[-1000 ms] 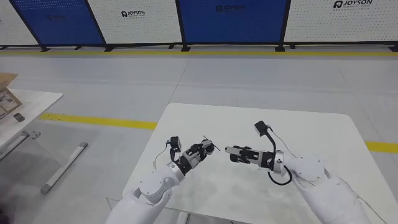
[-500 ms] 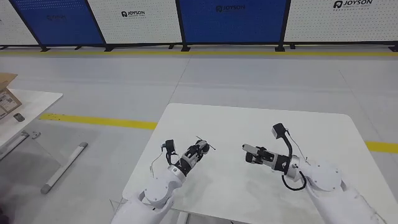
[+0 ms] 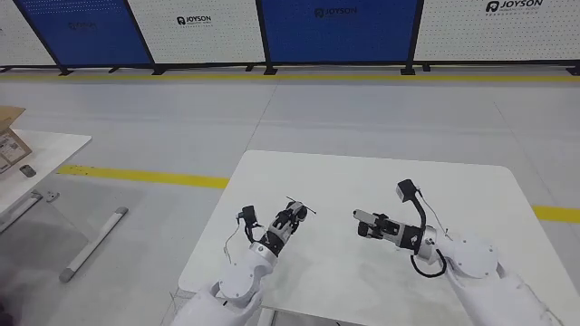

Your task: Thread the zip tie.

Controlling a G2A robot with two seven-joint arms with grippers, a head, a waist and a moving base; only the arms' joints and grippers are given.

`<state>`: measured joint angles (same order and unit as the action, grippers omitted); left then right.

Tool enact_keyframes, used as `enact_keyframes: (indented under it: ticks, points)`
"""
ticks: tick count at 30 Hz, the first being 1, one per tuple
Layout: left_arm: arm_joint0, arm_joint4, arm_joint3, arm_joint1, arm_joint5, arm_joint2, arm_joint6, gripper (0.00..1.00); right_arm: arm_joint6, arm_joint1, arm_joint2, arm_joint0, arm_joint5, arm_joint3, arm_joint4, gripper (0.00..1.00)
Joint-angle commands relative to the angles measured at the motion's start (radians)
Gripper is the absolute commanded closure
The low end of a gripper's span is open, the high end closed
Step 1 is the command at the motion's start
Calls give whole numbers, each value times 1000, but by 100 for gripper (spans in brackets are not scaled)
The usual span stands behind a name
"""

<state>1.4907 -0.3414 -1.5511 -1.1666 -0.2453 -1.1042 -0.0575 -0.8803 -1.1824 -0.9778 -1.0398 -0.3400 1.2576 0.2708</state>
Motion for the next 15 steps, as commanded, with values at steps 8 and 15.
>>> enact_keyframes:
  ticks: [8,15]
  points:
    - [26,241,-56,48,88,-95,325,100,0,0,0,0,0,0,0,0]
    - [55,226,-108,64,136,-159,407,100,0,0,0,0,0,0,0,0]
